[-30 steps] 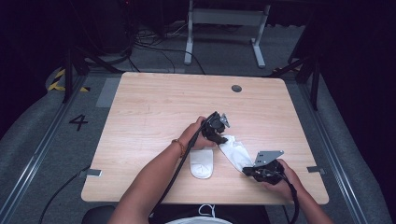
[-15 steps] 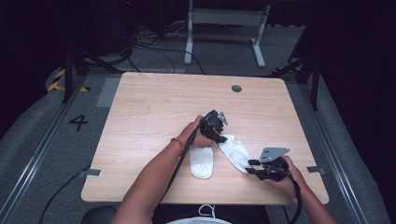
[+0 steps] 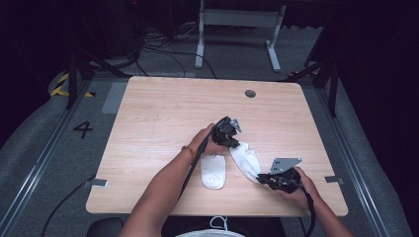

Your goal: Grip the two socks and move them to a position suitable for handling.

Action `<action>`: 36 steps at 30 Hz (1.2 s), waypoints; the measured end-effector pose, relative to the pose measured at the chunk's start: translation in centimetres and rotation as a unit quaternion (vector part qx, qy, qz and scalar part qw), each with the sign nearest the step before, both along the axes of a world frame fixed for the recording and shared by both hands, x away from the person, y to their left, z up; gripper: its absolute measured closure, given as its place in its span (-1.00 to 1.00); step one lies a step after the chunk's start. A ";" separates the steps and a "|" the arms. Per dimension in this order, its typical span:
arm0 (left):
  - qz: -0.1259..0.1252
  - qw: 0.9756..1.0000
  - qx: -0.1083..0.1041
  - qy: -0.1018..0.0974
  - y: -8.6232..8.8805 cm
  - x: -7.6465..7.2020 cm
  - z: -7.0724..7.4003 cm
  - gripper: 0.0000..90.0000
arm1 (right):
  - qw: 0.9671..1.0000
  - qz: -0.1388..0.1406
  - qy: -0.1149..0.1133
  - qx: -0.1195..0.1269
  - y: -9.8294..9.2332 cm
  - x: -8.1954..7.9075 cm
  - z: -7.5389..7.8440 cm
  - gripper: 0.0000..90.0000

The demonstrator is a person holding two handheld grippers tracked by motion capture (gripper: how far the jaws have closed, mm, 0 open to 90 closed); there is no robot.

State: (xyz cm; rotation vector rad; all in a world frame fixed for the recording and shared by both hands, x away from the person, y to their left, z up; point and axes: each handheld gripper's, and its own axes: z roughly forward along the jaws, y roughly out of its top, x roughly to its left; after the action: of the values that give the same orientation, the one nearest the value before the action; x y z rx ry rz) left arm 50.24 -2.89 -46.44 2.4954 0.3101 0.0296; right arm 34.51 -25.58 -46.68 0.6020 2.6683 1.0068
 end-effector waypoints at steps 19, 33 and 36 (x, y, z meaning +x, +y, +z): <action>-0.011 1.000 0.015 -0.012 2.9 -0.4 3.5 0.95 | 0.997 0.041 -0.032 0.055 4.6 -1.3 3.1 0.91; 0.014 0.999 0.032 -0.009 7.7 -0.6 2.8 0.94 | 0.996 0.070 -0.026 0.047 10.3 -0.9 2.6 0.91; 0.014 0.999 0.036 -0.011 7.8 -0.6 2.7 0.94 | 0.996 0.074 -0.023 0.043 11.2 -0.7 2.3 0.91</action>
State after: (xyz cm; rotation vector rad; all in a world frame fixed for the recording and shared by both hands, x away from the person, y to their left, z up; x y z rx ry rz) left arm 49.62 4.86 -43.70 2.5608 0.3399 0.0810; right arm 33.79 -14.37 -44.37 0.3961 2.6718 1.1650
